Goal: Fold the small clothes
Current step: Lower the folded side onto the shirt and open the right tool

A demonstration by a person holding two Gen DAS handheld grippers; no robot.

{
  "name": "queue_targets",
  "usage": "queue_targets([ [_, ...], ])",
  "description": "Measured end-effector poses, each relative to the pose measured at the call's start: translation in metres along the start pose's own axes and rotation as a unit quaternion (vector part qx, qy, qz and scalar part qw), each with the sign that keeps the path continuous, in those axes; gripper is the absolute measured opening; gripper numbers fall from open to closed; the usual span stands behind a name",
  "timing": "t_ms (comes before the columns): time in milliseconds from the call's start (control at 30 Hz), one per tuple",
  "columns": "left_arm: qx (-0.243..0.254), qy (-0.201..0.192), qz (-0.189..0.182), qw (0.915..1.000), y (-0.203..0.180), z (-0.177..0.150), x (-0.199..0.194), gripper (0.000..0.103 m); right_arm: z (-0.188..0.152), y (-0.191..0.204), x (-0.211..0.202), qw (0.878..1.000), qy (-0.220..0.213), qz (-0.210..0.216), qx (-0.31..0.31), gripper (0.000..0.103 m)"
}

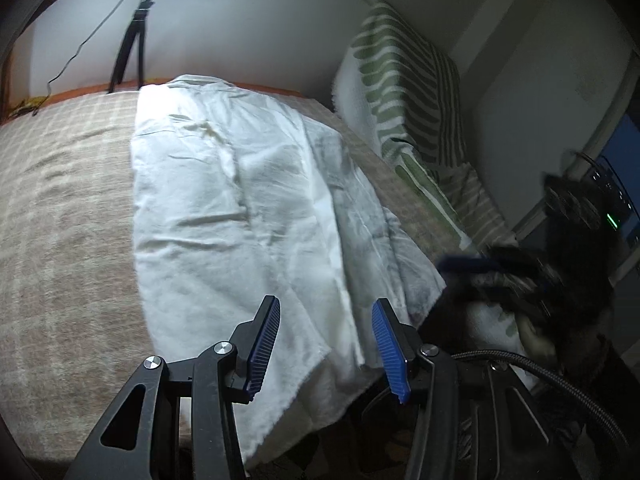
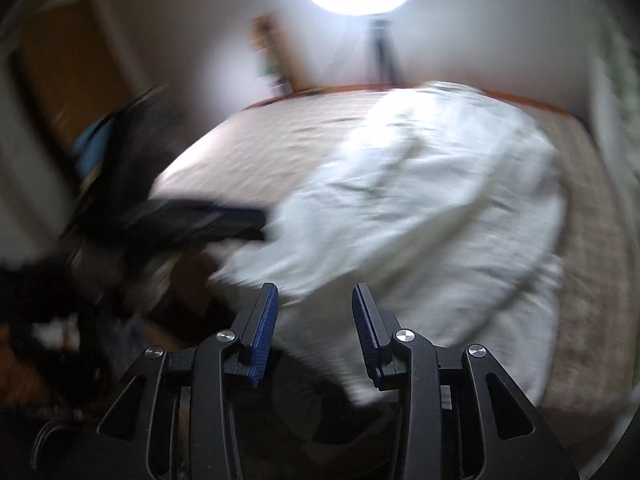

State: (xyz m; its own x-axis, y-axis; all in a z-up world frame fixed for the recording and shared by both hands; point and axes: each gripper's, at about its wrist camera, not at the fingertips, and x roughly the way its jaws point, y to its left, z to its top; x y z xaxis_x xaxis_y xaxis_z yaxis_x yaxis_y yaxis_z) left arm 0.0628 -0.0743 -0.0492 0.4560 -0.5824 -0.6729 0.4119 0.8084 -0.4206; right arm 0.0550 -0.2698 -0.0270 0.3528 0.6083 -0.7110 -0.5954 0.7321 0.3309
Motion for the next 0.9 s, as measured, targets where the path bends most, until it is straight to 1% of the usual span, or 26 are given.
queue_targets([
  [33,0.014,0.002,0.003,0.9999,-0.007,-0.002,0.004,0.054,0.002,-0.018,0.0,0.999,0.001,-0.022,0.032,0.037],
  [100,0.03,0.01,0.008,0.9995,-0.017,-0.005,0.014,0.054,0.004,-0.055,0.003,0.993,0.006,-0.059,0.098,0.037],
  [133,0.03,0.017,0.004,0.9994,-0.019,-0.006,0.02,0.054,0.005,-0.08,0.006,0.988,0.008,-0.063,0.141,0.037],
  [200,0.022,0.03,-0.004,0.9993,-0.02,-0.007,0.031,0.052,0.005,-0.116,0.015,0.976,0.008,-0.055,0.21,0.037],
  [267,0.005,0.043,-0.014,0.999,-0.016,-0.007,0.043,0.042,0.006,-0.143,0.021,0.964,0.005,-0.046,0.261,0.038],
  [300,-0.01,0.051,-0.024,0.9984,-0.012,-0.007,0.049,0.031,0.008,-0.153,0.025,0.959,0.001,-0.041,0.28,0.039],
  [333,-0.027,0.058,-0.032,0.9975,-0.006,-0.007,0.055,0.026,0.012,-0.162,0.03,0.956,-0.001,-0.04,0.292,0.039],
  [367,-0.041,0.06,-0.036,0.9967,-0.001,-0.007,0.059,0.024,0.016,-0.164,0.032,0.956,0.002,-0.045,0.291,0.039],
  [433,-0.066,0.066,-0.043,0.9947,0.009,-0.008,0.066,0.01,0.028,-0.17,0.044,0.958,0.014,-0.08,0.276,0.039],
  [467,-0.077,0.069,-0.046,0.9936,0.013,-0.009,0.069,0.007,0.031,-0.172,0.05,0.958,0.021,-0.085,0.273,0.036],
  [500,-0.083,0.071,-0.047,0.9929,0.016,-0.01,0.07,0.002,0.032,-0.175,0.056,0.958,0.025,-0.086,0.273,0.032],
  [567,-0.091,0.074,-0.048,0.9919,0.02,-0.013,0.073,0.0,0.034,-0.175,0.066,0.958,0.034,-0.083,0.272,0.003],
  [633,-0.096,0.073,-0.052,0.9914,0.021,-0.015,0.072,0.0,0.039,-0.172,0.07,0.962,0.036,-0.09,0.256,0.002],
  [700,-0.106,0.069,-0.067,0.9898,0.018,-0.017,0.068,0.0,0.045,-0.17,0.067,0.966,0.032,-0.094,0.238,0.001],
  [767,-0.127,0.066,-0.093,0.9854,0.017,-0.017,0.065,0.0,0.054,-0.17,0.058,0.971,0.022,-0.089,0.221,0.001],
  [833,-0.15,0.064,-0.127,0.9784,0.012,-0.018,0.065,0.0,0.062,-0.172,0.045,0.973,0.008,-0.1,0.209,0.001],
  [900,-0.151,0.064,-0.142,0.9763,0.003,-0.019,0.066,0.0,0.065,-0.176,0.033,0.972,-0.005,-0.104,0.209,0.001],
])
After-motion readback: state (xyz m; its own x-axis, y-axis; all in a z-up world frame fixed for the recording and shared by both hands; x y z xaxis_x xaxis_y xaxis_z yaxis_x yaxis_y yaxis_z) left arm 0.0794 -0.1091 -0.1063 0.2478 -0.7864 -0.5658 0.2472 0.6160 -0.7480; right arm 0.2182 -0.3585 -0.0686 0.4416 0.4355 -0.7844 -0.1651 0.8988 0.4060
